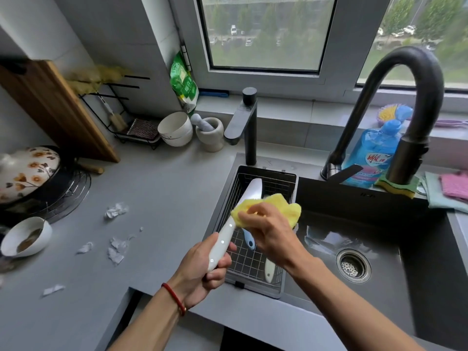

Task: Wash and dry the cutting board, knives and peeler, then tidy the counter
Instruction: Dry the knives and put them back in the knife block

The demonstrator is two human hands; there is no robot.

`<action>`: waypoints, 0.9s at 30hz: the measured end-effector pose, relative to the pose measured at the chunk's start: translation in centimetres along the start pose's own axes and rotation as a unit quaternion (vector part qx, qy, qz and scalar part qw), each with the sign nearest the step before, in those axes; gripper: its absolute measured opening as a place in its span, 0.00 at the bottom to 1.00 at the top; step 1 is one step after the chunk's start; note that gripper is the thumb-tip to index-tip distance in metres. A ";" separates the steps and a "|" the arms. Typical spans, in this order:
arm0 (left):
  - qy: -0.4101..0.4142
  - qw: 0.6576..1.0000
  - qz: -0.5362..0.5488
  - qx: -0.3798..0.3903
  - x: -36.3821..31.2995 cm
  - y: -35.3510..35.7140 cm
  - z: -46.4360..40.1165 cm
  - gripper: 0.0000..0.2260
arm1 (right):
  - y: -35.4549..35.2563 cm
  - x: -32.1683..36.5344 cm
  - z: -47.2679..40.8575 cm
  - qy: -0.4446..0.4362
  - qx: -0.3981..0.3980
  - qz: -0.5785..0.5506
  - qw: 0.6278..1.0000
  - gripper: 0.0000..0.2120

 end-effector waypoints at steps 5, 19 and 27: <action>0.013 0.992 -0.103 -0.072 -0.2 1.0 -0.9 0.32 | -1.4 1.2 -0.4 0.058 -0.072 -0.006 0.996 0.07; 0.002 0.994 0.065 -0.093 0.9 4.2 -1.0 0.25 | -0.5 4.9 4.8 -0.027 0.078 -0.112 0.990 0.10; 0.092 0.910 -0.363 -0.175 -1.5 1.0 -1.2 0.12 | -2.8 -1.9 5.8 0.127 -0.092 -0.186 0.970 0.13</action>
Point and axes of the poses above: each hand's wrist, its own z-axis away from the middle knuckle, its own y-axis out of the palm, x = y × z, the point moved 5 cm from there along -z, towards the middle knuckle, and after that the axes turned 8 degrees about y, right-handed, at the moved point
